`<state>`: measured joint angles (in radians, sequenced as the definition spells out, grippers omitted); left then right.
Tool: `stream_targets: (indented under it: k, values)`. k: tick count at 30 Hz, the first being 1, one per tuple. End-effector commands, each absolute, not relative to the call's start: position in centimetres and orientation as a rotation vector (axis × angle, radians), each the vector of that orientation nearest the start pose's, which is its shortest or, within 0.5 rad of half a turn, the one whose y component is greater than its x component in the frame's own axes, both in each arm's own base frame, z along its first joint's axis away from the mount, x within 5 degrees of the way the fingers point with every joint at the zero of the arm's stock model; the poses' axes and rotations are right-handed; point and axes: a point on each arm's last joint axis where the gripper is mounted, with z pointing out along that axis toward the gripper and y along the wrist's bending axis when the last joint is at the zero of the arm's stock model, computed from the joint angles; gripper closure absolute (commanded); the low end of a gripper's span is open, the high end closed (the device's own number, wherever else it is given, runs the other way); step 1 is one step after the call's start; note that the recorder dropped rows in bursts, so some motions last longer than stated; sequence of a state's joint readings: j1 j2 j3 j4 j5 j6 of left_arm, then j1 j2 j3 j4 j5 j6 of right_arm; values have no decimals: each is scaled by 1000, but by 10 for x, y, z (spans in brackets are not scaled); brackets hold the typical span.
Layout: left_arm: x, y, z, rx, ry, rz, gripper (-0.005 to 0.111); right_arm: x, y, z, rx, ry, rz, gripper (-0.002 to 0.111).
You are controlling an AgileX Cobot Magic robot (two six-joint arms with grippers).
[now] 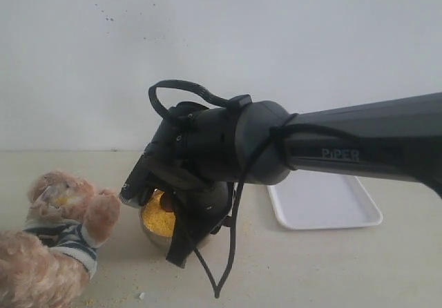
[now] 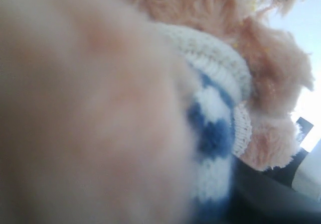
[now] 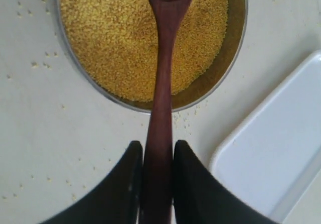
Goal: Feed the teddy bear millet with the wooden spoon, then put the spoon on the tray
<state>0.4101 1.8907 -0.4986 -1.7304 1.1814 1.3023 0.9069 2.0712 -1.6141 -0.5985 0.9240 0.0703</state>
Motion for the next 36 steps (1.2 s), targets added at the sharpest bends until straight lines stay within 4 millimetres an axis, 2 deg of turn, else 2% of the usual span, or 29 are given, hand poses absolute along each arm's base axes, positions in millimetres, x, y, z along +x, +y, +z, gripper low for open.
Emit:
stream_targets:
  k: [1,8,18,24,29,34,36]
  values:
    - [250,16,117,-735,2124,-1580,103,306,320,210,-1295,2249,-452,109]
    - [250,16,117,-735,2124,-1580,103,296,322,203,-1521,2260,-389,109]
    - [250,16,117,-735,2124,-1580,103,299,319,205,-1350,2318,-412,109]
    - [250,16,117,-730,2124,-1578,103,299,318,206,-1344,2324,-419,109]
    - [250,16,117,-730,2124,-1578,103,307,306,213,-1289,2376,-399,109]
    - [250,16,117,-727,2124,-1576,103,315,280,236,-1226,2504,-138,109]
    - [250,16,117,-727,2124,-1576,103,316,274,241,-1218,2523,-117,109]
